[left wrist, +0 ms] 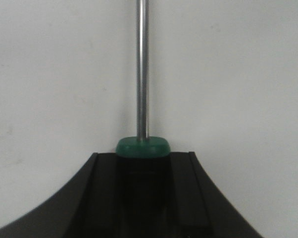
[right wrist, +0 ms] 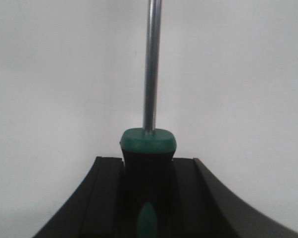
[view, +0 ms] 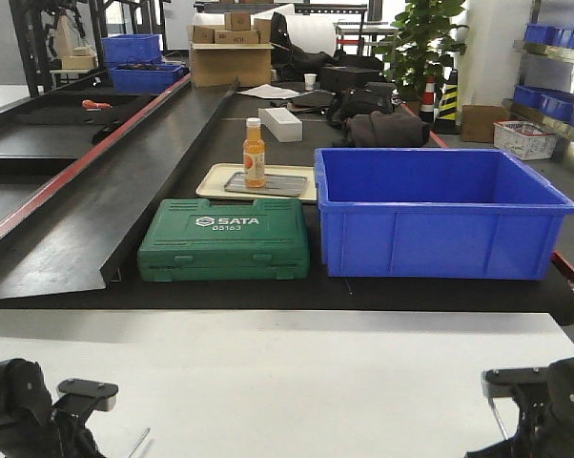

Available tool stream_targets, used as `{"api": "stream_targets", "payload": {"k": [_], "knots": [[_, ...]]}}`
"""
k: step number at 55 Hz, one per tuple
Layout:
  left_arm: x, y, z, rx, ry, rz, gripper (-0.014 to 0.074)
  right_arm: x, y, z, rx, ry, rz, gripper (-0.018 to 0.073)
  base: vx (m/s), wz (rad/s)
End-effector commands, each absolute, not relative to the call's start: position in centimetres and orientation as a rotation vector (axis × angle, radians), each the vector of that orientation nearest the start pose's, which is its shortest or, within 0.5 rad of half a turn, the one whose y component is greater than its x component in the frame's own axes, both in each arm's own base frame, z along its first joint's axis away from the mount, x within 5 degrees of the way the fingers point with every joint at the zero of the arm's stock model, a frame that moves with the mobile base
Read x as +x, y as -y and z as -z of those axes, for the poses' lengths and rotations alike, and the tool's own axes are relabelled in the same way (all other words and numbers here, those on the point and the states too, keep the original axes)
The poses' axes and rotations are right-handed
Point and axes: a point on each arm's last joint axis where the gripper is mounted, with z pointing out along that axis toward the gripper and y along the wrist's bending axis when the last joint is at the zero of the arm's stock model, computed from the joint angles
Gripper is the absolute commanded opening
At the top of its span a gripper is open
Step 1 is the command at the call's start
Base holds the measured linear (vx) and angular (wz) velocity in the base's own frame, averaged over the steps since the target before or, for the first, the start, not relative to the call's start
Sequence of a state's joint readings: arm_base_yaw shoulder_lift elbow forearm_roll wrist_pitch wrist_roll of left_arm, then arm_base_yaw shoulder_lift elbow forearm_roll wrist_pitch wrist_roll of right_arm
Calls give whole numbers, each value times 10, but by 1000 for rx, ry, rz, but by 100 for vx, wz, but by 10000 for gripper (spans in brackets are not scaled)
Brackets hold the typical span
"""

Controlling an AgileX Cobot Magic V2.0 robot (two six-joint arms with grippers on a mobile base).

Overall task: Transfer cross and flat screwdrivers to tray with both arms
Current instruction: 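Close both grippers on the screwdriver handles, then lift both screwdrivers upright off the table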

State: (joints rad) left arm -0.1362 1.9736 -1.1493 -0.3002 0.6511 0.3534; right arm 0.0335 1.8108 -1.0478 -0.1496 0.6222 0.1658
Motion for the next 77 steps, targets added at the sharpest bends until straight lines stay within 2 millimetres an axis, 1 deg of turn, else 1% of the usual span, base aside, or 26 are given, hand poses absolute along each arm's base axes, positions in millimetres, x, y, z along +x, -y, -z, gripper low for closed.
{"api": "stream_targets", "payload": {"k": [1, 4, 6, 11, 12, 16, 21, 29, 34, 39, 45, 50, 63, 77], "knots": [[363, 68, -188, 341, -2699, 273, -6, 339, -4, -217, 31, -2643, 66, -11, 0, 0], [361, 68, -204, 332, -2645, 271, -4, 335, -6, -233, 39, -2587, 35, -11, 0, 0], [359, 68, -218, 312, -2591, 275, -4, 331, -9, -245, 33, -2541, 11, -11, 0, 0], [353, 67, -252, 252, -2468, 282, -3, 323, -18, -273, -49, -2428, 0, -10, 0, 0], [351, 66, -261, 236, -2433, 284, -3, 321, -21, -278, -62, -2407, -3, -9, 0, 0], [344, 66, -286, 182, -2338, 316, -3, 313, -31, -298, -94, -2314, -30, -8, 0, 0], [328, 68, -319, 179, -2222, 332, -2, 300, -46, -323, -133, -2209, -77, -8, 0, 0], [298, 72, -362, 212, -2078, 350, 0, 280, -63, -350, -191, -2088, -134, -8, 0, 0], [281, 73, -384, 218, -1993, 360, 0, 268, -69, -365, -206, -2023, -170, -8, 0, 0], [266, 70, -401, 195, -1936, 378, 1, 257, -72, -376, -217, -1972, -191, -8, 0, 0], [250, 67, -414, 195, -1884, 379, 1, 248, -70, -388, -206, -1920, -207, -8, 0, 0], [240, 65, -416, 195, -1868, 376, 1, 241, -68, -394, -204, -1900, -210, -8, 0, 0], [222, 59, -394, 173, -1877, 365, 1, 238, -66, -398, -198, -1875, -213, -8, 0, 0], [220, 58, -391, 168, -1871, 361, 3, 237, -66, -398, -199, -1882, -212, -8, 0, 0]]}}
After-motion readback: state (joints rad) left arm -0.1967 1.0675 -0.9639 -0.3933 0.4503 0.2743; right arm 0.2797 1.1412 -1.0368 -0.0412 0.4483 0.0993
